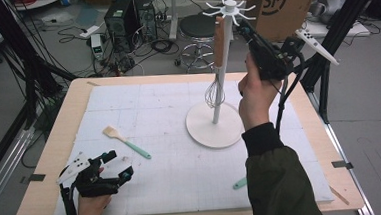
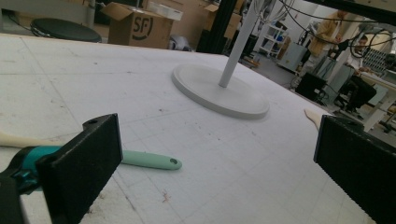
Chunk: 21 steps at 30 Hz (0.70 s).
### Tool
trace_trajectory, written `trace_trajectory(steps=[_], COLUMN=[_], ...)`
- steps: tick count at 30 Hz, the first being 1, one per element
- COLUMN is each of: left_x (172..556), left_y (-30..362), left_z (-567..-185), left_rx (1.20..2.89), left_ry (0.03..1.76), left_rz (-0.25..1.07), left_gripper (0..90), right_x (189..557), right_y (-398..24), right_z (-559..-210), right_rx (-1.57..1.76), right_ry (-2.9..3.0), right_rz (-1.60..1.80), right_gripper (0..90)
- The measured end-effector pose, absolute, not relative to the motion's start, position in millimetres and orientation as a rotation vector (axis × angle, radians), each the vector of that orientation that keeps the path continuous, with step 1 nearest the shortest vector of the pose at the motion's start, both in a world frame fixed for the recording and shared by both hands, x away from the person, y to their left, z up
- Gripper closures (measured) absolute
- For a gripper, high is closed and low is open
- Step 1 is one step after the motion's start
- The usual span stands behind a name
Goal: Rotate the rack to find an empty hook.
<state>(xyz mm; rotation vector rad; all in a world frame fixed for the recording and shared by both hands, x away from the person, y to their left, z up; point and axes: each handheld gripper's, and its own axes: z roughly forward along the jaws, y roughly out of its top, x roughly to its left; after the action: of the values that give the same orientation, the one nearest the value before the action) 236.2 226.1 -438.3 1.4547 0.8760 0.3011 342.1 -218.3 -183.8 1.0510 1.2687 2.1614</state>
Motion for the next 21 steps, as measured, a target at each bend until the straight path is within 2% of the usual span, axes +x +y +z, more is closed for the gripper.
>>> trace_trajectory(steps=[10,21], left_x=[234.1,230.1], left_y=[230.0,230.3], left_z=[-438.0,-437.4], left_rx=[1.456,1.456], left_ry=[0.877,0.882], left_rz=[0.308,0.316], left_gripper=[1.7,1.7], right_x=[341.4,334.7], right_y=[-199.4,-204.0], right_z=[-179.6,-197.5], right_rx=[1.033,1.036], right_ry=[1.298,1.293], right_rz=[2.144,2.130], right_gripper=[90.0,90.0])
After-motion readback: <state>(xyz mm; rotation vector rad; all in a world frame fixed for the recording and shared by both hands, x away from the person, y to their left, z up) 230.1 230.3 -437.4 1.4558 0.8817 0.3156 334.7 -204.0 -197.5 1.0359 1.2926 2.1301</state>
